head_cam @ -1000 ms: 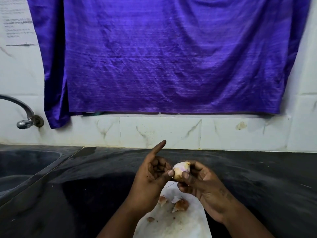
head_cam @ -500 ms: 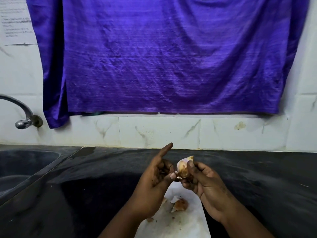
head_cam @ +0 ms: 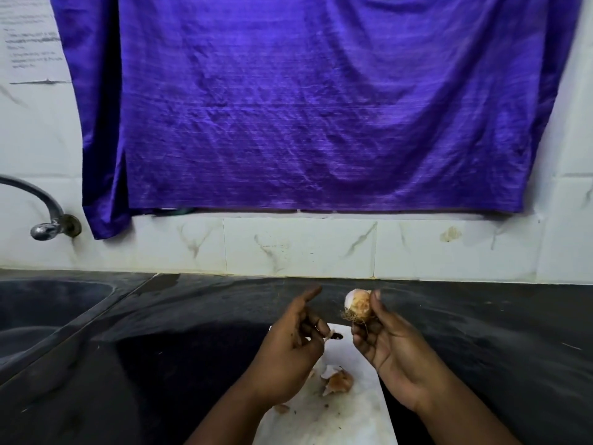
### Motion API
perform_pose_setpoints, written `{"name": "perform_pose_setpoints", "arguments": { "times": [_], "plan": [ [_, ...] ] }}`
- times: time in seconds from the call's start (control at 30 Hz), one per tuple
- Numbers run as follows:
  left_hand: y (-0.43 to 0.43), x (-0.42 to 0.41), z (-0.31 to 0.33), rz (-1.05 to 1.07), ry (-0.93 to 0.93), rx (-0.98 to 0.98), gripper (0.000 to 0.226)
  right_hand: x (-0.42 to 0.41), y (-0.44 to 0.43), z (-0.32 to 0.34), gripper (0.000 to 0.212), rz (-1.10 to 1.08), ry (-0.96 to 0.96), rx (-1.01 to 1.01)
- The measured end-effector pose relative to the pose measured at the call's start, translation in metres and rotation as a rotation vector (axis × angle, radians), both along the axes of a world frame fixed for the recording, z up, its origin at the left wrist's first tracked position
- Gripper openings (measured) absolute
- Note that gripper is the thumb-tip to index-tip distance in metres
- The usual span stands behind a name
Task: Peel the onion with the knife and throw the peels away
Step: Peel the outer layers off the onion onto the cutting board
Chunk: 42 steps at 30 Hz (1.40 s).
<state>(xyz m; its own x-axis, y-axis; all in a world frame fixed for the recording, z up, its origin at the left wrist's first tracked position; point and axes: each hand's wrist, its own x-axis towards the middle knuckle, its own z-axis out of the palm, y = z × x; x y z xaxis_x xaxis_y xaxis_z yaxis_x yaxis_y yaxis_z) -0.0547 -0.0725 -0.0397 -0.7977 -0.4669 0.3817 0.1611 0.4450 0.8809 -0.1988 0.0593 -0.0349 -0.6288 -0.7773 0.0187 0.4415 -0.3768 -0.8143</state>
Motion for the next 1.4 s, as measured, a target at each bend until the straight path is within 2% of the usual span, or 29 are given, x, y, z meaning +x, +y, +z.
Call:
{"name": "perform_pose_setpoints", "arguments": {
  "times": [0.1,0.17,0.3,0.47,0.6,0.8,1.07,1.4],
  "plan": [
    [0.0,0.0,0.0,0.074,0.003,-0.002,0.064,0.003,-0.002,-0.002,0.047,0.046,0.025,0.008],
    [0.001,-0.001,0.001,0.137,0.064,0.001,0.054,0.004,-0.003,-0.003,0.047,0.062,0.048,0.01],
    [0.002,0.0,0.005,0.208,0.178,0.01,0.049,0.01,-0.002,-0.001,0.045,0.07,0.139,0.041],
    [0.009,0.002,0.008,0.15,0.231,-0.054,0.062,0.014,-0.003,0.0,0.047,0.078,0.202,0.049],
    [0.012,0.003,0.011,0.086,0.244,-0.066,0.072,0.015,-0.003,0.0,0.038,0.091,0.222,0.043],
    [0.008,0.003,0.009,0.104,0.218,-0.14,0.079,0.014,-0.003,-0.002,0.033,0.063,0.316,0.071],
    [0.003,0.001,0.005,0.047,0.172,-0.199,0.084,0.012,-0.002,-0.003,0.03,0.014,0.423,0.119],
    [0.001,0.002,0.004,0.045,0.16,-0.25,0.084,0.014,-0.001,-0.002,0.026,0.018,0.45,0.106]
  ]
}}
